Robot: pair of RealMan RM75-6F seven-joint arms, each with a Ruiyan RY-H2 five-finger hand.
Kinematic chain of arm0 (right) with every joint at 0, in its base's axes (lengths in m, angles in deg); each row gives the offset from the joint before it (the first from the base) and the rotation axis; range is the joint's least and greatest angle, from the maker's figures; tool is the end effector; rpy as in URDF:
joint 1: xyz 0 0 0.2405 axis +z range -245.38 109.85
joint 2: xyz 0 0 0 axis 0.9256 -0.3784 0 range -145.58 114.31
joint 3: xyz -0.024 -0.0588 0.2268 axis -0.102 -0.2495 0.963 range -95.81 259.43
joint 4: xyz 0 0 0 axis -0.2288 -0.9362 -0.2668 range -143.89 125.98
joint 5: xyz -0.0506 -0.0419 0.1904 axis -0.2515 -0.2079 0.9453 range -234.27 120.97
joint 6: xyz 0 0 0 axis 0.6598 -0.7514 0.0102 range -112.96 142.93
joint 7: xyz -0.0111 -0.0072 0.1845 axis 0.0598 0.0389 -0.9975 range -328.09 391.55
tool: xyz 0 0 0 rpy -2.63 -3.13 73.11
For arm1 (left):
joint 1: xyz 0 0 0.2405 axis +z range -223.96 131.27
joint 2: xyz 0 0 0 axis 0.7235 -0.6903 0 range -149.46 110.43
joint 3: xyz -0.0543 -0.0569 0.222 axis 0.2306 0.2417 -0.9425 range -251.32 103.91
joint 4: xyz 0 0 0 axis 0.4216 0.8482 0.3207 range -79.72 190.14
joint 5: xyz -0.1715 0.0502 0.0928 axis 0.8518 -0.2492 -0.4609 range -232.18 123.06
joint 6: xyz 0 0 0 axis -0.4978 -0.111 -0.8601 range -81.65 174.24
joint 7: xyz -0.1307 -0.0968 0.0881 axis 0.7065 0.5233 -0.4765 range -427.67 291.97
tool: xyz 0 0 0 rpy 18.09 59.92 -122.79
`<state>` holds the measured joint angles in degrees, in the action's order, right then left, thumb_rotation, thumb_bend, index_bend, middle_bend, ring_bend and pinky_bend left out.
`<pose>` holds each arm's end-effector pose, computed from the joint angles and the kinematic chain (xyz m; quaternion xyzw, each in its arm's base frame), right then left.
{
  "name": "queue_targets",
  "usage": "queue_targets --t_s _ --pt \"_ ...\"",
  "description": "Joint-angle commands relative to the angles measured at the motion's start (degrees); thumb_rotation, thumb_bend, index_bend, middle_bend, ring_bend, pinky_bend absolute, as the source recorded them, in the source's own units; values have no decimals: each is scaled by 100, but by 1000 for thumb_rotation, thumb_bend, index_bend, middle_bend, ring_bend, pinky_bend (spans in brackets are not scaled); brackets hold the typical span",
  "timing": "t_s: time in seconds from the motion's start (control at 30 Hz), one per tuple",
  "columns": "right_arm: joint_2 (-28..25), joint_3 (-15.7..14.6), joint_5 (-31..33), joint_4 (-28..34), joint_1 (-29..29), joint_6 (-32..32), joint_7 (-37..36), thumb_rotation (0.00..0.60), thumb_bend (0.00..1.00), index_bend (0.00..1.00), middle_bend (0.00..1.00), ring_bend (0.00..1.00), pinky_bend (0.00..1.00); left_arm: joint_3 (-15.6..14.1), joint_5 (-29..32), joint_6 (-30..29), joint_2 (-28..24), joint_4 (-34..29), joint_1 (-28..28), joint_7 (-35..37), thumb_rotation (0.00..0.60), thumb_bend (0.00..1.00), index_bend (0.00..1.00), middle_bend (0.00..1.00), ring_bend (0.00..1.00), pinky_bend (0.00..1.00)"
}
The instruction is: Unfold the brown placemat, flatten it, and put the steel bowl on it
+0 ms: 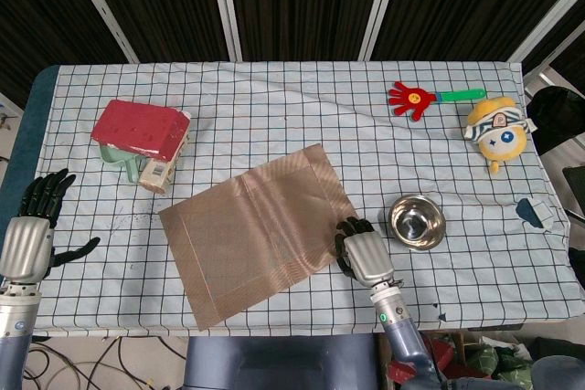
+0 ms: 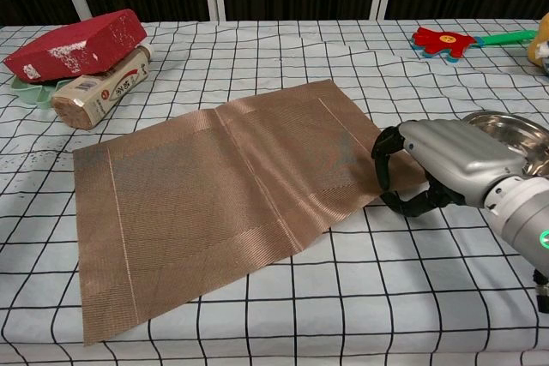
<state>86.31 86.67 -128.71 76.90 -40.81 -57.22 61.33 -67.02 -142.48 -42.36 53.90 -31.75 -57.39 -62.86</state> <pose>-0.1395 -0.2824 -0.0565 0.6937 -0.3899 0.3919 0.4617 -0.2494 0.2601 0.1383 -0.5652 -0.3600 -0.5066 0.5425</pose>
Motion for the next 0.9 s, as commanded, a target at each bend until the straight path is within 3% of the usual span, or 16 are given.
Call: queue_targets --t_s 0.03,0.9 --pt "63 4 30 13 -24 10 24 600 513 688 273 163 210 -3 -3 -1 -1 0 0 1 600 0 72 26 18 29" --pt "378 29 425 395 -208 -95 846 600 521 694 277 152 210 -2 -27 -49 -33 10 14 106 600 0 72 26 18 29"
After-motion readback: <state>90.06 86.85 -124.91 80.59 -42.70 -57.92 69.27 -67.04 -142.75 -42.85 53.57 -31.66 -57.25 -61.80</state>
